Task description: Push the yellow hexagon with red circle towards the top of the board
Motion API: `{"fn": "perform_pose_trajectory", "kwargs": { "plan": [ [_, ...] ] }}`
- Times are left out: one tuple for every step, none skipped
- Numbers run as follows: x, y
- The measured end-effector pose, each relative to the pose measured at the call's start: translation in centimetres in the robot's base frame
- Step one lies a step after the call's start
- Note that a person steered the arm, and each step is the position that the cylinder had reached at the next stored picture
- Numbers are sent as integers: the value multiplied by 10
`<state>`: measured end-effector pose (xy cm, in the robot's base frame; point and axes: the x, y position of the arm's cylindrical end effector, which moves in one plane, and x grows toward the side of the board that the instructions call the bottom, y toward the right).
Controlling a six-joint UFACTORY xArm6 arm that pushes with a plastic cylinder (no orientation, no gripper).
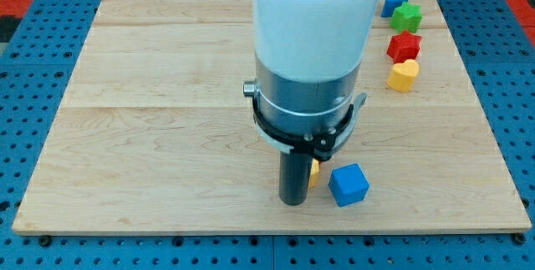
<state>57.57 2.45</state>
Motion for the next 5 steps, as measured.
{"fn": "perform_pose_trajectory", "kwargs": {
  "plan": [
    [-37,0],
    [-58,0],
    [-60,-8],
    [-81,-8],
    [-97,6]
  ]
}}
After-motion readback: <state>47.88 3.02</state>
